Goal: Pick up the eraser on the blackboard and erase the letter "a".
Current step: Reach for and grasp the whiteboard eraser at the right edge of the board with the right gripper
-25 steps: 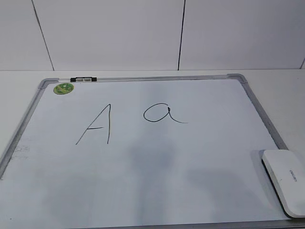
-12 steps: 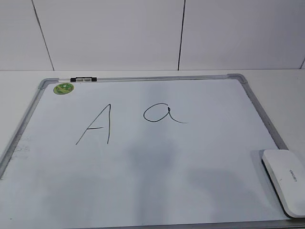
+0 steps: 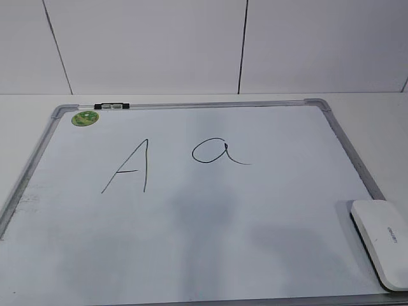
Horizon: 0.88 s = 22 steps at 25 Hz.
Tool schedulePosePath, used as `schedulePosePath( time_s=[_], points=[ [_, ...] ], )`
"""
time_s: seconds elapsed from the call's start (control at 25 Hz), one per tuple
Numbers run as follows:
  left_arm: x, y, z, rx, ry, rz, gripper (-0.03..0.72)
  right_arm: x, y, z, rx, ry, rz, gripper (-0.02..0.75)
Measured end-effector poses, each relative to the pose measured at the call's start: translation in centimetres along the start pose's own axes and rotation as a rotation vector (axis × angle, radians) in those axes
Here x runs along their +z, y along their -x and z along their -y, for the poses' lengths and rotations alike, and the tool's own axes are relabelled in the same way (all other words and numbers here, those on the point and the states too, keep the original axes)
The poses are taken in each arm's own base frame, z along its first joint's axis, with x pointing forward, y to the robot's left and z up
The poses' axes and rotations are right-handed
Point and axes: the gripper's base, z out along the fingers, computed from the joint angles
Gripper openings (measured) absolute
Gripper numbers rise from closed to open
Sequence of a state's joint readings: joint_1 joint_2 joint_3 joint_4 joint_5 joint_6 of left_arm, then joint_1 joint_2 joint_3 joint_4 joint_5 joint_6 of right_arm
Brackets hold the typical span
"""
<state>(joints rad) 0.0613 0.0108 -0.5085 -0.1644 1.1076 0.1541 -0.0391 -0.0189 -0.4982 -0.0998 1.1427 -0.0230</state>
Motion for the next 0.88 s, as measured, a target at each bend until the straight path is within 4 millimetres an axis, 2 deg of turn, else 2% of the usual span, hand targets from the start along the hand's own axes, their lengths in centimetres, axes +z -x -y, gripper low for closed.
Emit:
schedulePosePath(
  time_s=[0.56, 0.72, 0.88],
  points=[
    [0.0, 0.0, 0.0, 0.0, 0.0, 0.0, 0.244, -0.4, 0.3, -0.3, 0.017, 0.035, 0.018, 0.595],
    [0.0, 0.0, 0.0, 0.0, 0.0, 0.0, 0.245, -0.8, 1.9, -0.3, 0.024, 0.048, 0.042, 0.595],
    [0.0, 0.0, 0.0, 0.0, 0.0, 0.0, 0.244, -0.4, 4.3, -0.2, 0.027, 0.059, 0.048, 0.594]
  ],
)
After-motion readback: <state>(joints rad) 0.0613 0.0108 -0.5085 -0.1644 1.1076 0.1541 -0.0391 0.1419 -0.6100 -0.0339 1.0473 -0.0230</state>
